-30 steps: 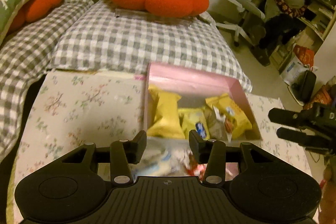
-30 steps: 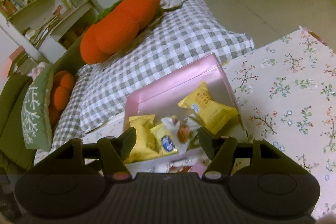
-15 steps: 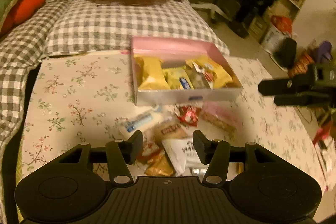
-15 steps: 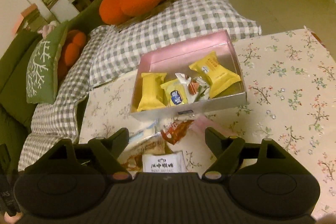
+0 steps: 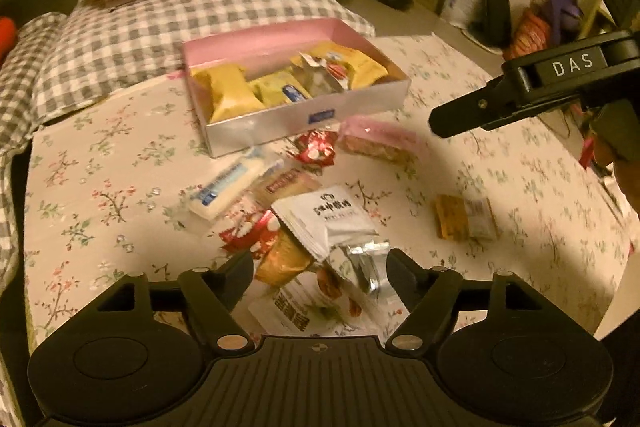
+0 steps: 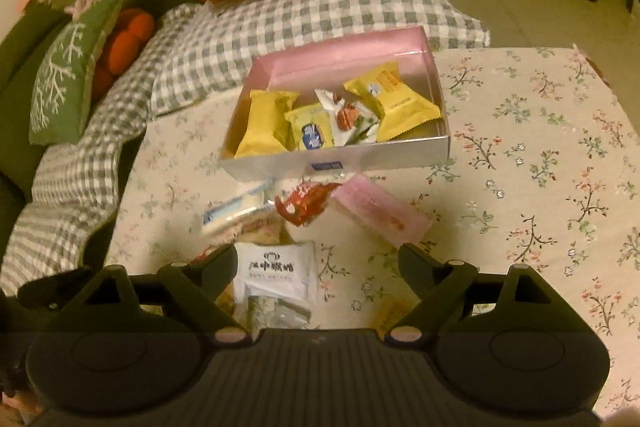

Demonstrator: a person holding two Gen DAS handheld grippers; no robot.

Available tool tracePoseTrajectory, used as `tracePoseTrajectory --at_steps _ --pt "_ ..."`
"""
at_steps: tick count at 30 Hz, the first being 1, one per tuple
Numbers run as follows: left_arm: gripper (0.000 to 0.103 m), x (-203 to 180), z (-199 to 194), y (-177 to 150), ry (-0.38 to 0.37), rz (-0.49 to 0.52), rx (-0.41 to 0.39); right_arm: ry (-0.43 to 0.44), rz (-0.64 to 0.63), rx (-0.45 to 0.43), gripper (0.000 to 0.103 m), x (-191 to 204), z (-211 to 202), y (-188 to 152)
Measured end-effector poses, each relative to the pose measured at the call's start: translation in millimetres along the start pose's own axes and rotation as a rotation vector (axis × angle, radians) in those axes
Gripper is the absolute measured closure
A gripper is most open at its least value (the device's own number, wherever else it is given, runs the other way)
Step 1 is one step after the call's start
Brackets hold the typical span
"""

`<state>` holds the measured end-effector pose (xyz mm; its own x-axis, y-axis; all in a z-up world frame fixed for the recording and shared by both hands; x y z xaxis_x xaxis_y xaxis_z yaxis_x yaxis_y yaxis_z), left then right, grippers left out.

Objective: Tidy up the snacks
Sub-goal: 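Reach the right tool to the pink bar while the left tool reaches a white pecan packet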

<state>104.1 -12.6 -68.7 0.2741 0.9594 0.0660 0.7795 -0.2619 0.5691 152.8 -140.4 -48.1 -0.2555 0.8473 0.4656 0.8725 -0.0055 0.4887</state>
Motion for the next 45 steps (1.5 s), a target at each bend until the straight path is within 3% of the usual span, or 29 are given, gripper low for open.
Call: tracePoseTrajectory --at_steps 4,9,19,31,36,40,45 --pt "0.024 -7 -2 -4 -0.027 0.056 -0.007 -0.01 -0.076 0.056 0.013 10 6 -10" --pt "0.022 -21 4 -15 -0.011 0.207 -0.003 -0.024 -0.139 0.124 0.012 14 12 -21" --pt "0.022 -27 11 -23 -0.001 0.275 0.028 -0.059 -0.257 0.252 0.007 21 19 -41" --pt "0.022 -31 35 -33 0.001 0.403 0.062 -0.105 -0.236 0.234 0.007 10 20 -36" --pt "0.027 -28 47 -36 0.009 0.405 0.087 -0.111 -0.214 0.219 0.007 6 19 -33" --pt "0.054 -28 52 -40 0.026 0.412 0.11 -0.117 -0.187 0.194 0.007 0 16 -28" --pt "0.056 -28 51 -37 0.014 0.38 0.105 -0.137 -0.158 0.152 0.007 -14 14 -19"
Point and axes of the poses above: each gripper's, at about its wrist camera, not at the fingertips, and z roughly the way its jaws point, x to its left, y to its top, the point moved 6 cm from there along z, roughly the way its jaws point, and after that the axes turned 12 degrees about y, right-handed, at the moved point
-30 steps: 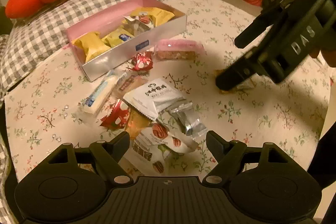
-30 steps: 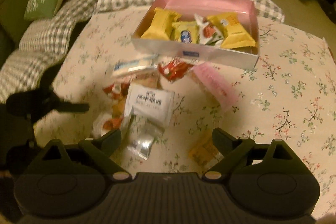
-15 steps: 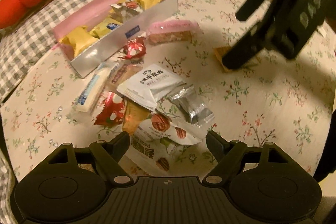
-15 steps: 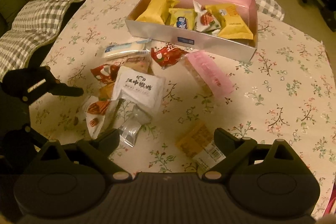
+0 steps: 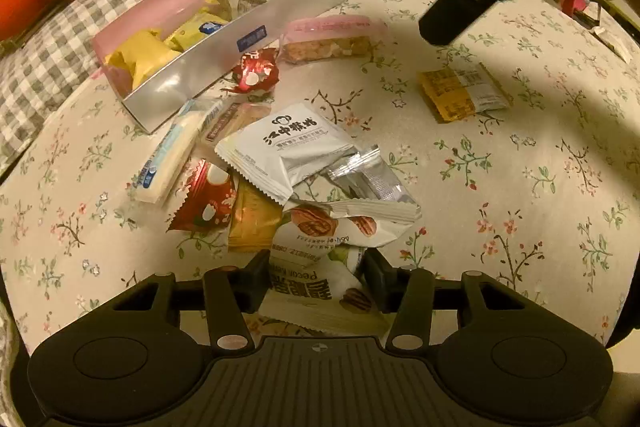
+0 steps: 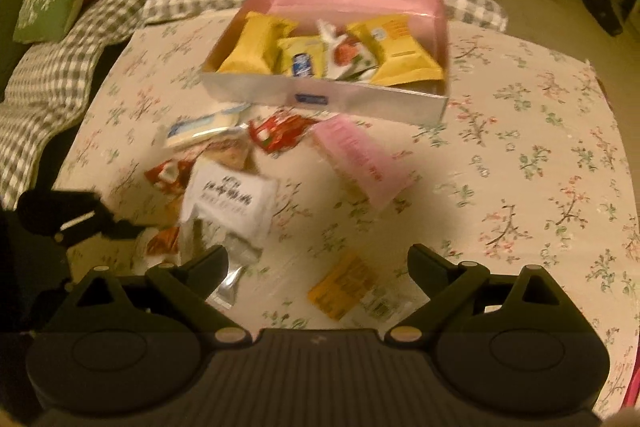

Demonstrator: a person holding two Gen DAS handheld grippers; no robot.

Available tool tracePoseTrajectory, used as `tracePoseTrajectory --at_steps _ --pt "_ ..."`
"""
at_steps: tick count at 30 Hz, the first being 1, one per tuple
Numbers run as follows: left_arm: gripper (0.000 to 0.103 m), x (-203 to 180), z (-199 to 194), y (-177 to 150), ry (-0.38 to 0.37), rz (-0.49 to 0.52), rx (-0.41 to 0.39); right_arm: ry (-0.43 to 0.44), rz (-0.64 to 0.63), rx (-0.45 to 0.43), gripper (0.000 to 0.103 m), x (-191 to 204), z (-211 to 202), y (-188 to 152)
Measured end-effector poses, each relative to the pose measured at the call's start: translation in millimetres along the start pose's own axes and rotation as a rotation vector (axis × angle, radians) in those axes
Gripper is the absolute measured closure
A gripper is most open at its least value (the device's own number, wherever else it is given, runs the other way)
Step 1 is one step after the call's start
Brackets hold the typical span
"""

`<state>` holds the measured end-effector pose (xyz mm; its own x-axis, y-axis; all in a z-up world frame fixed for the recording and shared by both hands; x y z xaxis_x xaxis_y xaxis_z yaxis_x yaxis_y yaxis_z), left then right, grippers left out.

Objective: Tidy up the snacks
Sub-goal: 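Reach the right tool to the pink bar while the left tool reaches a white pecan packet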

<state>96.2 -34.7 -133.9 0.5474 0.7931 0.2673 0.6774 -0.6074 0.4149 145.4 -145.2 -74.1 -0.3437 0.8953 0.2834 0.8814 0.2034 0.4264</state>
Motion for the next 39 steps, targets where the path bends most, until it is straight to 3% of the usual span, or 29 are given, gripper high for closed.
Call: tracePoseTrajectory --at_steps 7,12,17,23,32,38,39 --pt "0.06 3 0 2 -0.015 -0.061 0.016 -0.043 -0.048 -0.048 0.009 -24 10 14" --pt "0.061 3 -1 1 -0.013 -0.075 0.022 -0.072 -0.155 -0.094 0.009 -27 21 21" --pt "0.061 1 -1 0 -0.01 -0.069 0.021 -0.096 -0.273 -0.077 0.011 -24 47 24" --pt "0.061 2 2 1 -0.029 -0.074 0.029 -0.096 -0.306 -0.09 0.014 -23 64 31" --pt "0.063 0 8 2 -0.053 -0.089 0.044 -0.077 -0.249 -0.095 0.032 -24 79 39" --pt "0.065 0 5 3 -0.056 -0.102 0.043 -0.038 -0.19 -0.065 0.054 -22 83 35" --pt "0.065 1 4 3 -0.059 -0.106 0.04 -0.025 -0.178 -0.061 0.062 -21 82 35"
Point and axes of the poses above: each gripper's, at about its wrist camera, not at the fingertips, and z roughly the way its jaws point, x to its left, y to its top, the point moved 6 cm from there along z, roughly the way its jaws point, and after that the axes turned 12 degrees about y, right-handed, at the moved point
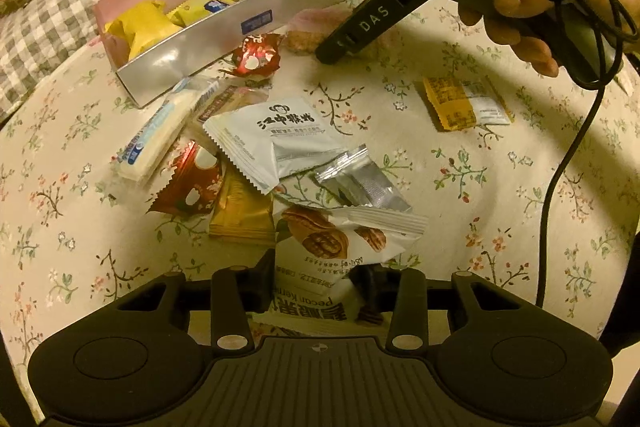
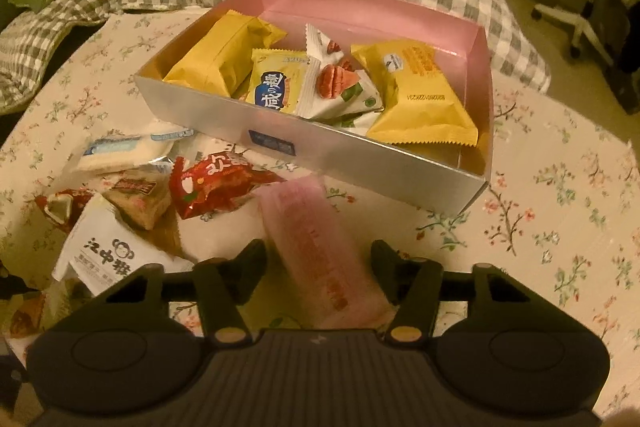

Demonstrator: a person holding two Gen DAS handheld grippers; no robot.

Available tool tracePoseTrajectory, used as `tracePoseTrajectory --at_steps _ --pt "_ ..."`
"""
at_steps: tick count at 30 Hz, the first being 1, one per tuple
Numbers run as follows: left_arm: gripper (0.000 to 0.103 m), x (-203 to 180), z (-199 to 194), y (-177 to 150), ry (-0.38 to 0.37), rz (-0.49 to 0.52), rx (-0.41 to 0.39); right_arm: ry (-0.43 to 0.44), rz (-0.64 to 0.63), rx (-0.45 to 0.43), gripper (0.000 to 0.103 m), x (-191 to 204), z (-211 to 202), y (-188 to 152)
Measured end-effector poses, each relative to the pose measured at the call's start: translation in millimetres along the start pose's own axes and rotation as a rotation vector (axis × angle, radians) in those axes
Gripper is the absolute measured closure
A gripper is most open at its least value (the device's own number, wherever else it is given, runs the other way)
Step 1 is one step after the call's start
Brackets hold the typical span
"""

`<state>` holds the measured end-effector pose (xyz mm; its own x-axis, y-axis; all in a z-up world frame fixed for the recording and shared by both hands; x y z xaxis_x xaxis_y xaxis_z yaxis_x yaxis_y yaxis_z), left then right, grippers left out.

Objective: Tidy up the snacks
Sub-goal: 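Grasp and carry the pink bar with the right tool while the left carries the pecan packet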

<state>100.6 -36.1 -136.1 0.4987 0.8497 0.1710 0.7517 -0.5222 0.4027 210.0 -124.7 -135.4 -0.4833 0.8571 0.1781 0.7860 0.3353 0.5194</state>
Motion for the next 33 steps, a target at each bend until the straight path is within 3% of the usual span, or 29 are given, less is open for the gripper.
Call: tracePoseTrajectory --at_steps 1,3,17,33 --pt "0.065 0 -1 0 -0.005 -0.004 -0.003 0.01 0.012 0.004 0.07 0 -1 1" --pt "0.065 1 -4 0 -0.015 -0.011 -0.011 0.041 0.051 0.006 0.074 1 -4 3" --pt "0.065 2 -26 7 -0.052 -0.071 -0.073 0.087 0.18 0.036 0.074 6 -14 0" --pt "0.065 15 -48 21 0.06 -0.132 -0.146 0.128 0.225 -0.027 0.074 25 -50 2"
Point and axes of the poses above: each gripper's, at about its wrist camera, not at the fingertips, and z roughly the way its jaws point, x to its left, y to its top, the point moved 6 cm from there along z, roughly the way its jaws point, and after that the axes turned 12 degrees about y, right-handed, at the moved point
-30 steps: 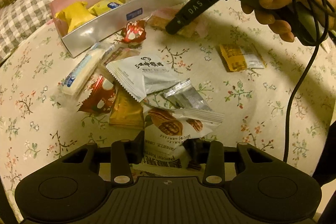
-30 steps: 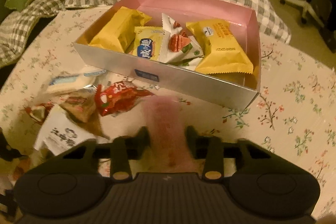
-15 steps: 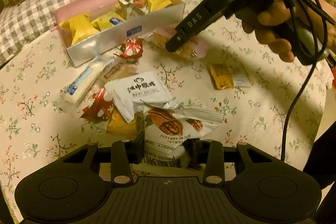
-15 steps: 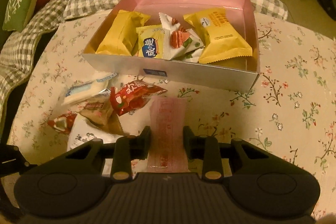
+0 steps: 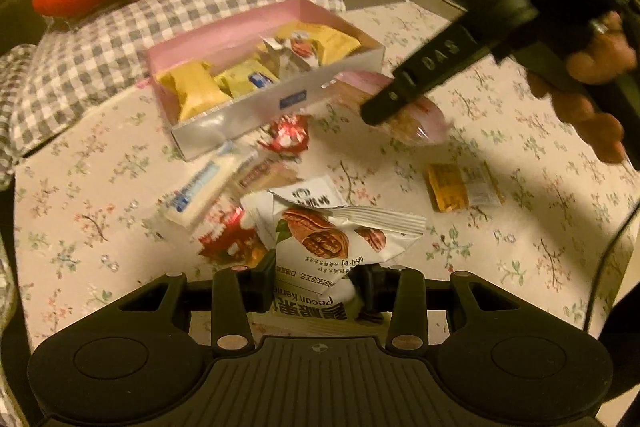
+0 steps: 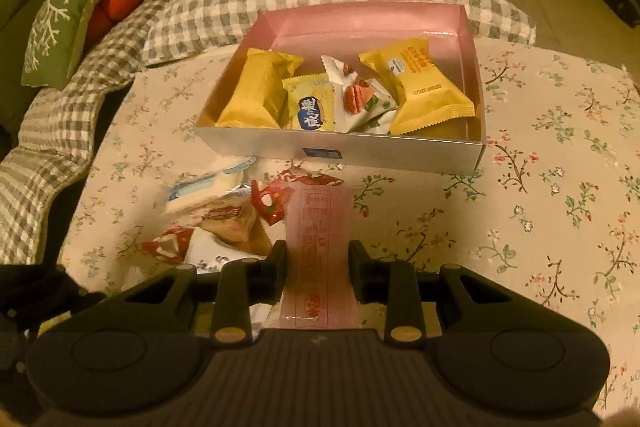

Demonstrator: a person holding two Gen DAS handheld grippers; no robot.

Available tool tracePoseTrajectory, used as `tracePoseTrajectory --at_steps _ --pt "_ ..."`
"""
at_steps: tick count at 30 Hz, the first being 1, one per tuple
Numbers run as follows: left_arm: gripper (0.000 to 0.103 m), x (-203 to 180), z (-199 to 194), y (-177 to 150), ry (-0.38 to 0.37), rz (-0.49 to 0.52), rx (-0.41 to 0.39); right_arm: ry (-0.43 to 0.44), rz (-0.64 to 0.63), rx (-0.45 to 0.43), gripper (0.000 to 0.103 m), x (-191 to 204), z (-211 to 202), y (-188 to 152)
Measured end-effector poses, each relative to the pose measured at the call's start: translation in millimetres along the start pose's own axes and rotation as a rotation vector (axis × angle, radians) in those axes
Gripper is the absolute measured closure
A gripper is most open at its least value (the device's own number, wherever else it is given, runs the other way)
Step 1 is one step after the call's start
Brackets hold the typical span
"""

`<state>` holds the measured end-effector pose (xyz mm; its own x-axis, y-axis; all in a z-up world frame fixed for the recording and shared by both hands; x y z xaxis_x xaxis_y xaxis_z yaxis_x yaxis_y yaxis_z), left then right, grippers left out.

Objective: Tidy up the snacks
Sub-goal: 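Grasp and carry the pink bar with the right tool while the left carries the pecan packet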

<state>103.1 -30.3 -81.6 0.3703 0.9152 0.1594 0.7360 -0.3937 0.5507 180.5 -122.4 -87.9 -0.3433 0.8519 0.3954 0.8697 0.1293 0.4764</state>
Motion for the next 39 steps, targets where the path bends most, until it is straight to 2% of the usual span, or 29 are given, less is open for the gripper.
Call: tracePoseTrajectory --at_steps 5,12,21,29,36,39 --pt "0.065 3 -5 7 0.02 -0.023 -0.018 0.017 0.003 -0.017 0.074 7 -10 -4" --pt "0.065 21 -8 18 0.065 -0.105 -0.045 0.029 0.008 -0.061 0.074 9 -22 2" --pt "0.065 37 -10 45 0.087 -0.191 -0.062 -0.004 0.031 -0.119 0.074 2 -26 13" --pt "0.065 57 11 90 0.111 -0.261 -0.081 -0.008 0.062 -0.209 0.074 -7 -37 29" --pt "0.065 70 43 105 0.118 -0.347 -0.069 -0.013 0.112 -0.268 0.074 -27 -35 43" --pt "0.065 75 50 111 0.122 -0.37 -0.089 0.004 0.13 -0.282 0.074 -32 -30 49"
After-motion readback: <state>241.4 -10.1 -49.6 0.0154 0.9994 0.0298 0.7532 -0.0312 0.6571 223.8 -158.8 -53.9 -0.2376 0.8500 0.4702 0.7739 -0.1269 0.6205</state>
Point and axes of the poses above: each gripper's, at about its wrist camera, not at the fingertips, and z roughly the way its jaws point, x to its left, y to its top, the point moved 6 cm from there along z, roughly the way its jaws point, and after that the axes turned 12 degrees about y, right-handed, at the moved point
